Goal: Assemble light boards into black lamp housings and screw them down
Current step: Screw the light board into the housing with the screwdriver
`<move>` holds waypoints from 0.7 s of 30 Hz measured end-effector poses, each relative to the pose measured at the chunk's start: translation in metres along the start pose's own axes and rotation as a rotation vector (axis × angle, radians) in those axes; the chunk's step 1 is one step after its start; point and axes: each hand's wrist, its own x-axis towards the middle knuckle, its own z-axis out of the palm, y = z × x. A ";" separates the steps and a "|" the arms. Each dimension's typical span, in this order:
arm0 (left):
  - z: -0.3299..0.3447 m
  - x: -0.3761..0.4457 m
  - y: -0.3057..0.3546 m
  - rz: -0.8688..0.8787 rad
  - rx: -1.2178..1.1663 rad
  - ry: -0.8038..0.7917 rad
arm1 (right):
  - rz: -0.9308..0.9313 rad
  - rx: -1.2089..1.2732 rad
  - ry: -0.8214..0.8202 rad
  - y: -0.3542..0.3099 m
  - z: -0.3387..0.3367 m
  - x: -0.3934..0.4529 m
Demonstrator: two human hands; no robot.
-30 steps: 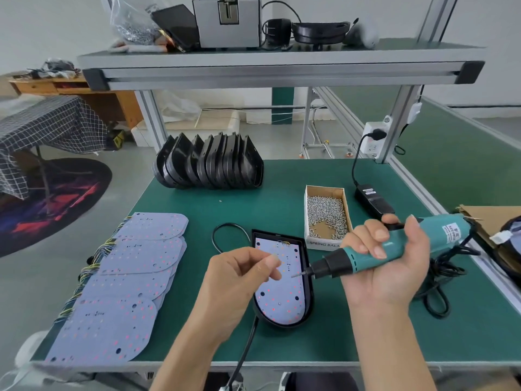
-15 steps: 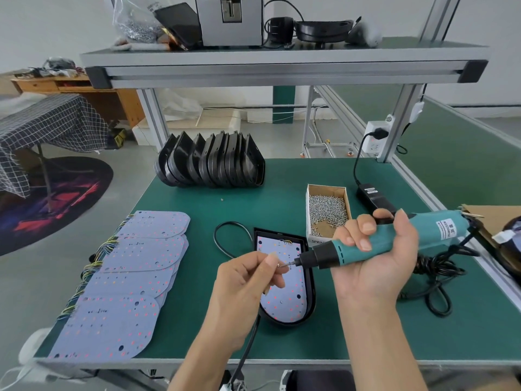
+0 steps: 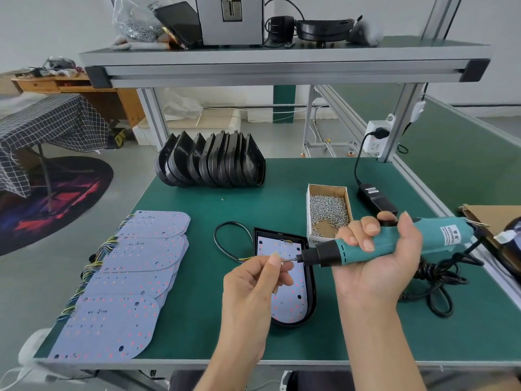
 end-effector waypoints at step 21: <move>0.012 -0.005 -0.007 -0.049 -0.145 0.110 | -0.005 0.009 0.021 0.000 -0.003 0.001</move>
